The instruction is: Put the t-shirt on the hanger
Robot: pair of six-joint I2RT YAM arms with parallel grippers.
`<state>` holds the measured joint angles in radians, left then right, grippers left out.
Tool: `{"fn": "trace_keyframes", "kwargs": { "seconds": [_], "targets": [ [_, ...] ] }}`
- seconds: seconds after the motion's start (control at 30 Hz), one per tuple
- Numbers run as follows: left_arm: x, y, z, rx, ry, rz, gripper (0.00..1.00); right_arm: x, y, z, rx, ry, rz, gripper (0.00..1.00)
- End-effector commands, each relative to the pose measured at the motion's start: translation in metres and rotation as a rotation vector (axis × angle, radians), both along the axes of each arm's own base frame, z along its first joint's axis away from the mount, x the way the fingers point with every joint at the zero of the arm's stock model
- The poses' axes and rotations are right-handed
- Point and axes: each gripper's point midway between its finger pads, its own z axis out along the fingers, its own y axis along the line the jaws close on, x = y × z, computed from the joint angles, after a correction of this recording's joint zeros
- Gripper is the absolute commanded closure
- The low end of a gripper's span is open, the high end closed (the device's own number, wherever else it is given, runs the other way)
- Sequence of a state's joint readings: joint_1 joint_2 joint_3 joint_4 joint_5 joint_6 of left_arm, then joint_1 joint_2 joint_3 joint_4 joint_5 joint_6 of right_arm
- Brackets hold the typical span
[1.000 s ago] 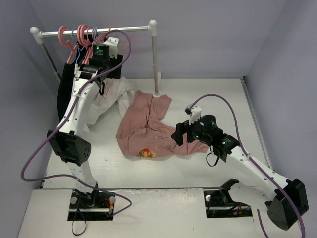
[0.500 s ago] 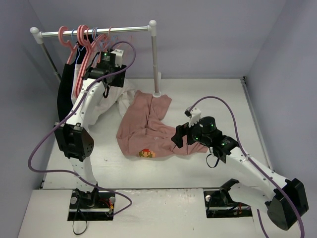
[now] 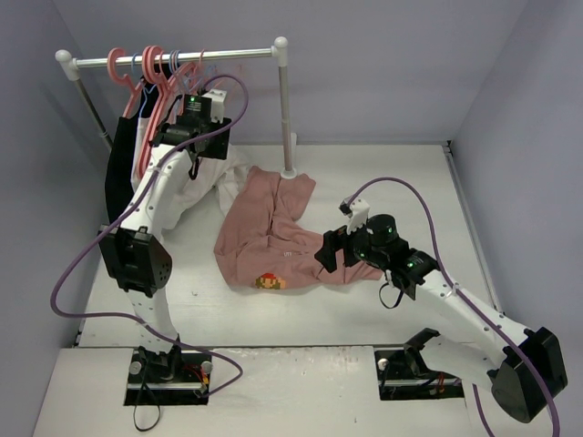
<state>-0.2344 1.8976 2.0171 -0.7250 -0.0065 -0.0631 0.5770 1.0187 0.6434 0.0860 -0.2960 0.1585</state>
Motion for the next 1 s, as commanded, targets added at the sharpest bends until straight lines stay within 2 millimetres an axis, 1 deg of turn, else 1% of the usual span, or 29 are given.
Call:
{"fn": "trace_keyframes", "kwargs": {
  "seconds": [0.0, 0.2, 0.3, 0.33, 0.4, 0.43, 0.47, 0.5, 0.67, 0.73, 0.87, 0.93, 0.97],
  "targets": [
    [-0.007, -0.001, 0.062, -0.062, -0.146, -0.02, 0.48, 0.004, 0.008, 0.018, 0.052, -0.051, 0.012, 0.12],
    [-0.008, -0.001, 0.071, -0.068, -0.168, -0.018, 0.47, 0.003, 0.009, 0.018, 0.053, -0.05, 0.015, 0.12],
    [-0.009, -0.001, 0.071, -0.068, -0.167, -0.018, 0.5, 0.002, 0.009, 0.017, 0.053, -0.047, 0.016, 0.12],
    [-0.009, 0.0, 0.072, -0.067, -0.167, -0.015, 0.54, 0.002, 0.009, 0.017, 0.053, -0.047, 0.016, 0.12],
    [-0.009, 0.001, 0.072, -0.067, -0.17, -0.017, 0.77, 0.003, 0.009, 0.017, 0.052, -0.048, 0.015, 0.12],
    [-0.009, 0.0, 0.073, -0.066, -0.17, -0.018, 0.87, 0.002, 0.01, 0.016, 0.05, -0.046, 0.018, 0.12],
    [-0.01, 0.0, 0.073, -0.066, -0.171, -0.019, 0.95, 0.002, 0.01, 0.016, 0.05, -0.045, 0.019, 0.12],
    [-0.01, 0.0, 0.075, -0.067, -0.174, -0.02, 1.0, 0.001, 0.01, 0.016, 0.051, -0.045, 0.019, 0.12],
    [-0.015, 0.0, 0.091, -0.076, -0.209, -0.032, 1.0, 0.002, 0.011, 0.018, 0.055, -0.047, 0.018, 0.12],
    [-0.019, 0.002, 0.113, -0.085, -0.26, -0.026, 1.0, 0.003, 0.012, 0.022, 0.06, -0.053, 0.016, 0.12],
    [-0.034, 0.003, 0.147, -0.108, -0.332, -0.035, 1.0, 0.005, 0.013, 0.03, 0.072, -0.068, 0.013, 0.12],
    [-0.045, 0.003, 0.16, -0.119, -0.359, -0.046, 1.0, 0.006, 0.013, 0.031, 0.069, -0.074, 0.007, 0.12],
    [-0.05, 0.003, 0.162, -0.121, -0.365, -0.051, 1.0, 0.007, 0.012, 0.032, 0.067, -0.077, 0.004, 0.12]
  ]
}}
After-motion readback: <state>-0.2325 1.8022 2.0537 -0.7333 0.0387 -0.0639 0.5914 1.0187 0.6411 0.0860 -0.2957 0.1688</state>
